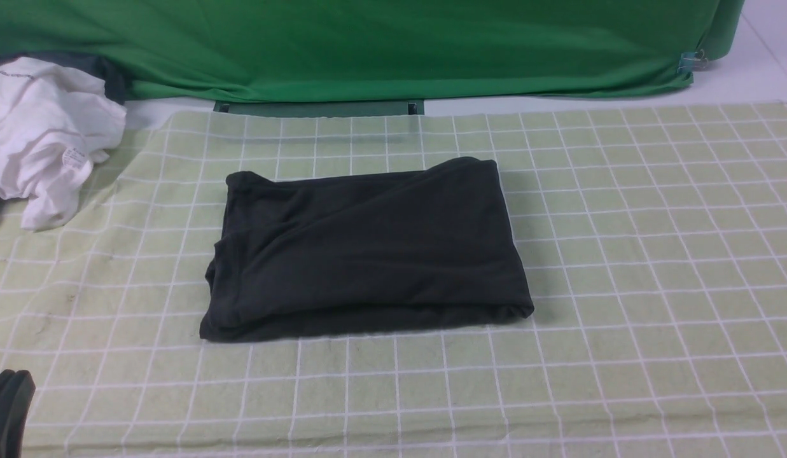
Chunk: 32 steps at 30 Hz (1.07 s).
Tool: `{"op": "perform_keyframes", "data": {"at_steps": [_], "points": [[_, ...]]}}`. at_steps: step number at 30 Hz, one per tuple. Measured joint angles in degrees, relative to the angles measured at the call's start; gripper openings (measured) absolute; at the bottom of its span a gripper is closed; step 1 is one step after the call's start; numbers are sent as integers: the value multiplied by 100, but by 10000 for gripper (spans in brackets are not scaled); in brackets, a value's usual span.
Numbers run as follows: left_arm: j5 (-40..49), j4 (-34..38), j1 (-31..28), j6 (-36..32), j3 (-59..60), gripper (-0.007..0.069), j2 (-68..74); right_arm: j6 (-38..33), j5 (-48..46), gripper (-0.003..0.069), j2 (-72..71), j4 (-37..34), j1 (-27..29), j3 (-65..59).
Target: Fold a long-sleeved shirt over a green coffee tablecloth.
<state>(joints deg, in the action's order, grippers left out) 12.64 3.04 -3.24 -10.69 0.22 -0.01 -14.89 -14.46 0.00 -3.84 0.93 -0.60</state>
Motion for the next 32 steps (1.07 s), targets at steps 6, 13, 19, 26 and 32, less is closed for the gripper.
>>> {"op": "perform_keyframes", "data": {"at_steps": [6, 13, 19, 26, 32], "points": [[0, 0, 0, 0, 0, 14, 0, 2, 0, 241, 0, 0, 0, 0], [0, -2, 0, 0, 0, 14, 0, 2, 0, 241, 0, 0, 0, 0], [0, -2, 0, 0, 0, 14, 0, 2, 0, 241, 0, 0, 0, 0], [0, -2, 0, 0, 0, 14, 0, 2, 0, 241, 0, 0, 0, 0], [0, -2, 0, 0, 0, 14, 0, 8, 0, 241, 0, 0, 0, 0]]}}
